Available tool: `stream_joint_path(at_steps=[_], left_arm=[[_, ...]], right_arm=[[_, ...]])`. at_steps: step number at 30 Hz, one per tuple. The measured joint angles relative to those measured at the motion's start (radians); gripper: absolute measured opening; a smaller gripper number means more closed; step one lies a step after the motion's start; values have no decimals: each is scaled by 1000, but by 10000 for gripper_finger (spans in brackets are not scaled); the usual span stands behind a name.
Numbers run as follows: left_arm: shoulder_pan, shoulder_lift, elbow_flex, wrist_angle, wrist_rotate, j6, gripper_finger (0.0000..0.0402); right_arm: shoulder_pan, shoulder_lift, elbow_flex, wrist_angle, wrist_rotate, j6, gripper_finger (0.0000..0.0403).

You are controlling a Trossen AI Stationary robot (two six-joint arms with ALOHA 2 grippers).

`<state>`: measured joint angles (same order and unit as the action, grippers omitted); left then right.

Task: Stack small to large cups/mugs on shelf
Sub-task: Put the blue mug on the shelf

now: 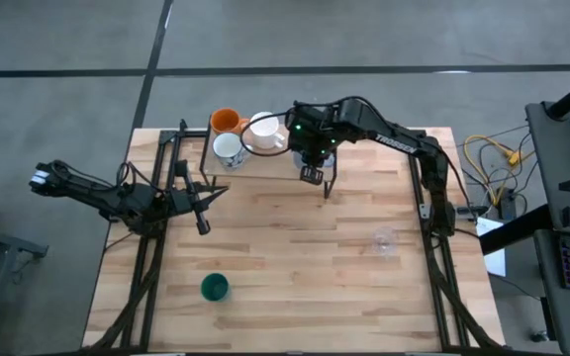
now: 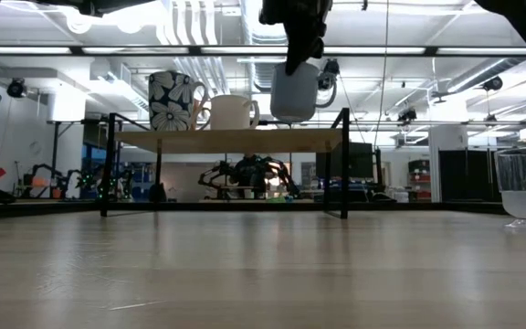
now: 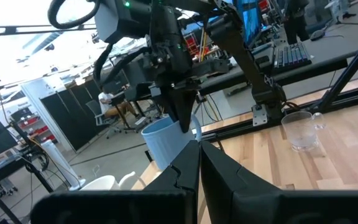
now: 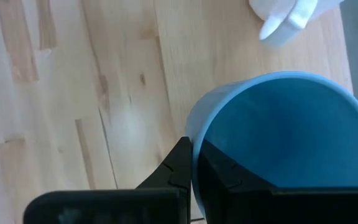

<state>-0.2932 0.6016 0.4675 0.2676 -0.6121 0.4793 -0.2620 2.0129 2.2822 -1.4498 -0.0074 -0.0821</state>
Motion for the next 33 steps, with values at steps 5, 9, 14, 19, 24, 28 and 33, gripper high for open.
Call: stream_joint_path(at_steps=[5,9,14,19,24,28,33], left_arm=[[0,0,0,0,0,0,0],[0,0,0,0,0,0,0],[0,0,0,0,0,0,0],[0,0,0,0,0,0,0],[0,0,0,0,0,0,0],[0,0,0,0,0,0,0],[0,0,0,0,0,0,0]], right_arm=[[-1,0,-1,-2,0,-5,9],[-1,0,-8,-3,0,-5,9],[-1,0,-24,-1,0,-5,9],[-1,0,-44,3,0,-5,9],[-1,0,-72,22,0,-5,9],[-1,0,-74,26,0,-6,9],[-1,0,-75,26,0,-9,9]])
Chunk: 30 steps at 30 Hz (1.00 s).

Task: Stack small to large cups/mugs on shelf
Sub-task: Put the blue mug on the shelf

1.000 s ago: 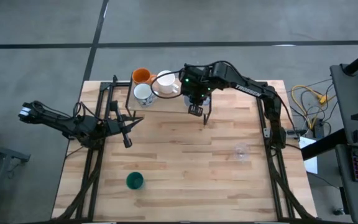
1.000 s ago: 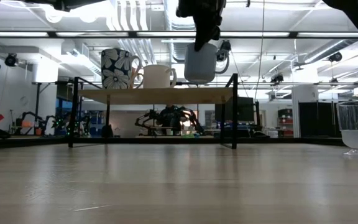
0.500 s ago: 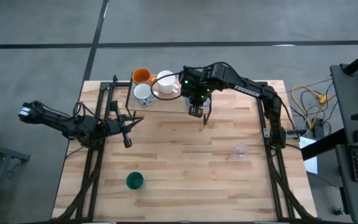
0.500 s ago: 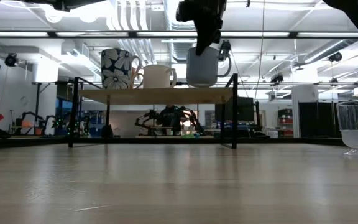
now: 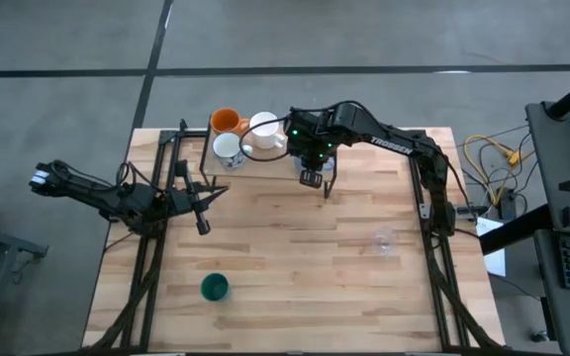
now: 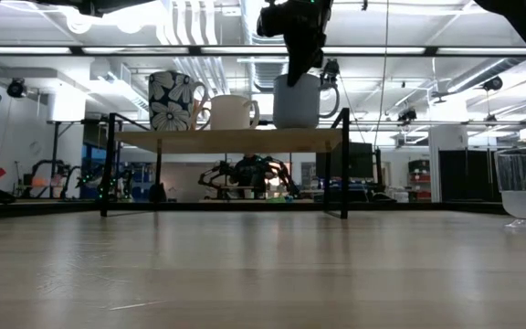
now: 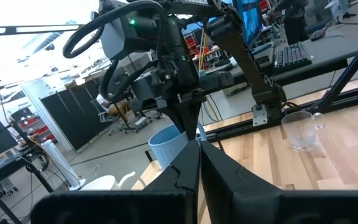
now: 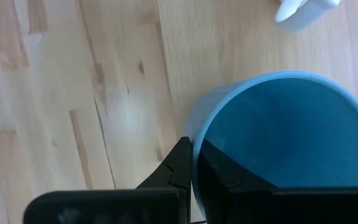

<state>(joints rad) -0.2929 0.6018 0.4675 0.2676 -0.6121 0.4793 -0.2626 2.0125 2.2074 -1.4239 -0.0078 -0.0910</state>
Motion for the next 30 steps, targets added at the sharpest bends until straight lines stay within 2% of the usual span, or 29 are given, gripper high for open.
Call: stream_joint_path(at_steps=[30], left_arm=[[0,0,0,0,0,0,0]], right_arm=[[0,0,-1,-6,0,-14,9]])
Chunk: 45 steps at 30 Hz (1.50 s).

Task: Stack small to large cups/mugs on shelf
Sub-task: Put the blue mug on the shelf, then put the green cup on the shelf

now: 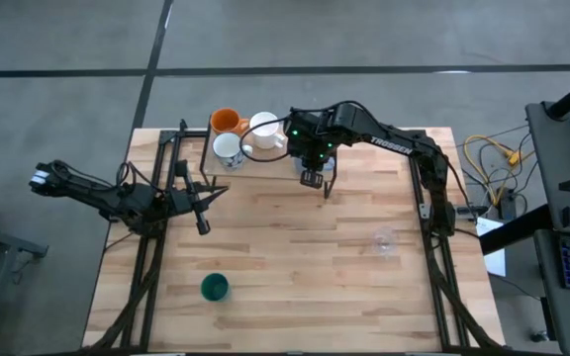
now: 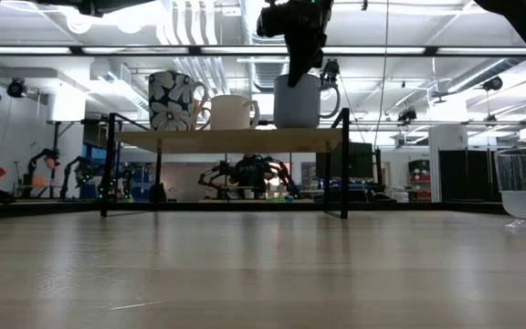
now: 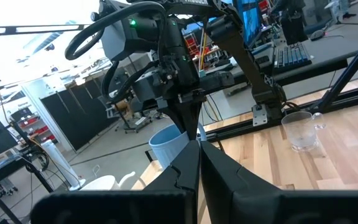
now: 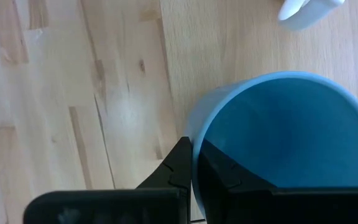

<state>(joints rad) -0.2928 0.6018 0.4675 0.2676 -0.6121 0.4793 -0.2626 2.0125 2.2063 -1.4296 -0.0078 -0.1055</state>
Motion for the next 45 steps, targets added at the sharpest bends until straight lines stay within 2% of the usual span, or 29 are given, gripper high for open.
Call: stream_joint_path(at_steps=[7,29,38,42,45], left_arm=[[0,0,0,0,0,0,0],[0,0,0,0,0,0,0],[0,0,0,0,0,0,0],[0,0,0,0,0,0,0],[0,0,0,0,0,0,0]], right_arm=[[0,0,0,0,0,0,16],[0,-4,0,7,9,21,136],[3,-16,65,3,51,27,136],[19,-58,80,11,71,27,128],[51,-106,70,30,129,35,120]])
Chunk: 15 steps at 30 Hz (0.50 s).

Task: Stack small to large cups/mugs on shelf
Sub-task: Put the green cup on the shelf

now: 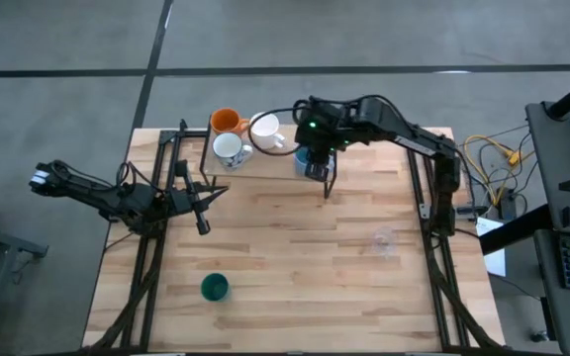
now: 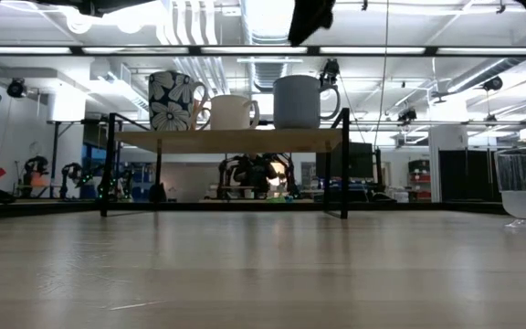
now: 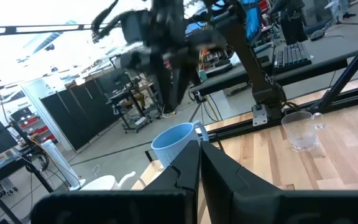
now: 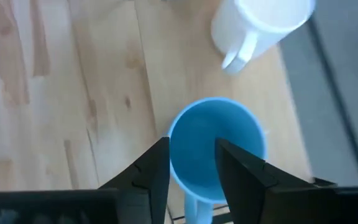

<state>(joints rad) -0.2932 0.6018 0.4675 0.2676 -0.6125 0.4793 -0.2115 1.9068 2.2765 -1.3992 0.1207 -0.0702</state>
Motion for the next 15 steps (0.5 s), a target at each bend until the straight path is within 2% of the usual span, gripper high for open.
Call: stream_joint_path(at_steps=[3,8,15], left_arm=[[0,0,0,0,0,0,0],[0,8,0,0,0,-2,0],[0,27,1,13,5,-8,0]], right_arm=[[45,-41,-8,15,60,0,110],[123,-123,-49,51,64,18,94],[228,-281,-259,212,65,38,75]])
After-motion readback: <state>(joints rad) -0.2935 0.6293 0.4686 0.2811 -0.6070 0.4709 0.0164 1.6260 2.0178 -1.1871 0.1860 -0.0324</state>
